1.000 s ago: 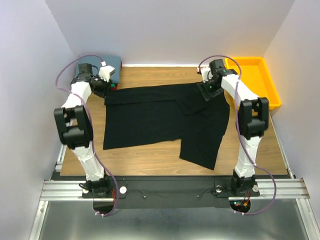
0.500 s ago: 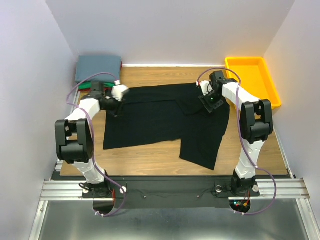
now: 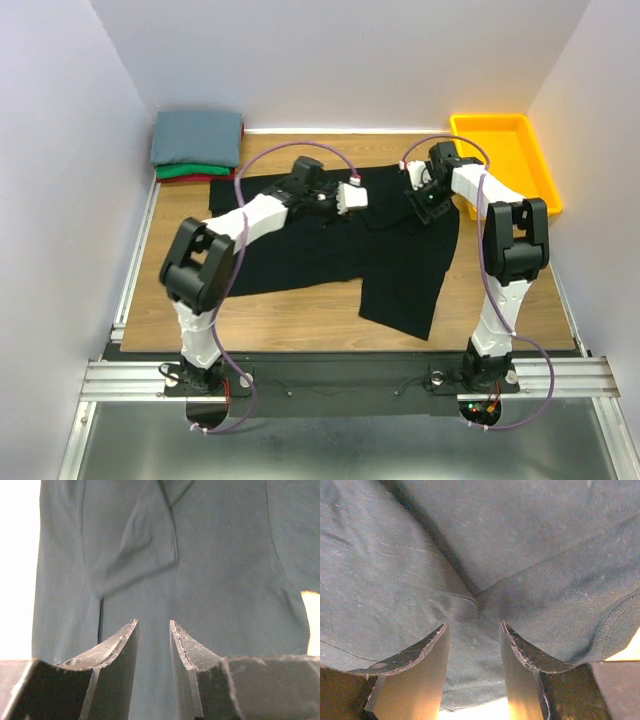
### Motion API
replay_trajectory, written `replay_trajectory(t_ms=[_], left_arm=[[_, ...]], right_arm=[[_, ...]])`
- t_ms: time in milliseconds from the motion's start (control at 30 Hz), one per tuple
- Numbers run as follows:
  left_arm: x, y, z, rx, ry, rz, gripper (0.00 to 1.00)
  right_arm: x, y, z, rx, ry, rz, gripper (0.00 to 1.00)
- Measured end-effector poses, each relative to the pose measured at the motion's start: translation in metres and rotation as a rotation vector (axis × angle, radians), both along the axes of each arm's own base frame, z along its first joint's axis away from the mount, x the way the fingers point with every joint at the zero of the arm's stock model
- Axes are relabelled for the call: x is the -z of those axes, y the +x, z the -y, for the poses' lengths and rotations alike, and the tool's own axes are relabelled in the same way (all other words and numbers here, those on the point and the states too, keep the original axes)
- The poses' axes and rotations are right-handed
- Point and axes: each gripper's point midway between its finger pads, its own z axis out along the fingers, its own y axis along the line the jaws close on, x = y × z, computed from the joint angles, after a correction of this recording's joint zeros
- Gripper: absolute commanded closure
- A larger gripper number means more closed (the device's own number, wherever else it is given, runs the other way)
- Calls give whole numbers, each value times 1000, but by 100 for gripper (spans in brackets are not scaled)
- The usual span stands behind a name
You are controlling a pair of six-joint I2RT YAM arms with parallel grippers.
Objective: Fold and stack the t-shirts
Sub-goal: Fold the tshirt
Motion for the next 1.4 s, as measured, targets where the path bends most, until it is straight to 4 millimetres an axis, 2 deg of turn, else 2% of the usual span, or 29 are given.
replay_trajectory(t_ms=[133, 267, 567, 833, 967, 1067, 1133, 1233, 1267, 1300, 1400], left_arm=[[29, 2, 37, 76, 22, 30, 57], [50, -1, 60, 128, 49, 50, 57], [60, 0, 94, 201, 96, 153, 58], [91, 12, 99, 186, 162, 155, 58], [86, 25, 101, 154, 175, 182, 62], [85, 31, 98, 131, 198, 196, 75], [87, 32, 94, 122, 215, 195, 82], [90, 34, 89, 109, 229, 185, 92], [90, 35, 88, 108, 230, 183, 97], [91, 35, 87, 108, 230, 178, 100], [91, 35, 85, 109, 221, 166, 100]], right_arm=[[5, -2, 6, 27, 49, -30, 50], [7, -7, 4, 39, 103, -67, 51], [15, -17, -5, 37, 172, -130, 57], [18, -18, -2, 50, 195, -146, 62], [18, -17, -2, 56, 202, -150, 66], [18, -16, 0, 61, 203, -149, 72], [18, -16, 1, 63, 203, -149, 72], [17, -15, 0, 67, 204, -150, 62], [17, -15, 0, 69, 205, -150, 54], [16, -14, 0, 69, 205, -149, 52], [14, -13, 0, 70, 208, -144, 49]])
